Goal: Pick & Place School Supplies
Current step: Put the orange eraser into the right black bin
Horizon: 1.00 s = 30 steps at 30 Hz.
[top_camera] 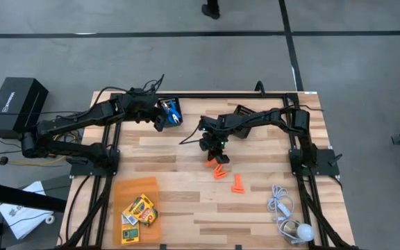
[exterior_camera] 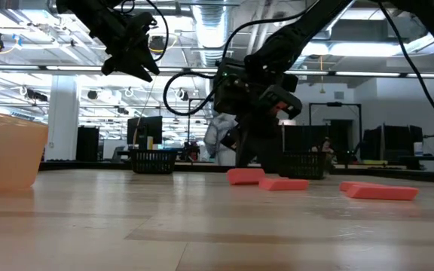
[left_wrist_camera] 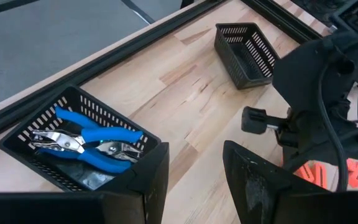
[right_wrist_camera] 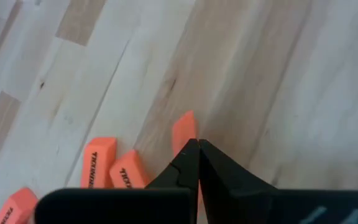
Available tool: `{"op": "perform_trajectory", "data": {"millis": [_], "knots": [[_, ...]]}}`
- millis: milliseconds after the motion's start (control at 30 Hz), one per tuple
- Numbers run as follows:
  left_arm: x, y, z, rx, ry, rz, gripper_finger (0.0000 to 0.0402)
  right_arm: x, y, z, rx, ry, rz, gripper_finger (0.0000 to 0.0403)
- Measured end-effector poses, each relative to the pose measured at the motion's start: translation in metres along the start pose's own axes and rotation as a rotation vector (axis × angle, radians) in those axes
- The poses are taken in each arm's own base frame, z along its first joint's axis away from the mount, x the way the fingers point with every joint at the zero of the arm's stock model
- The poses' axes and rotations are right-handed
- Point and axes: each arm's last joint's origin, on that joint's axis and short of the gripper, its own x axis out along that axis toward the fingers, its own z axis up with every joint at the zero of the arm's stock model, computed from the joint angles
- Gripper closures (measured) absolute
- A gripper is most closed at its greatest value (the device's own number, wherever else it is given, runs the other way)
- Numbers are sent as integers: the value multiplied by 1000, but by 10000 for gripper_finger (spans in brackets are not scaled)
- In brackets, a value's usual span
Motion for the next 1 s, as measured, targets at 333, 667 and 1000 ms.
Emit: {"op": "perform_trajectory", "data": {"millis": [333, 667, 1000], "knots": [[0, 0, 1, 0, -6, -2, 254, -15, -7, 18, -11, -64, -24, 402], [0, 0, 1, 0, -6, -1, 254, -18, -4, 12, 72, 8, 6, 331], [17, 2, -23, -26, 49, -42, 268, -13, -5, 0, 82, 35, 2, 392]]}}
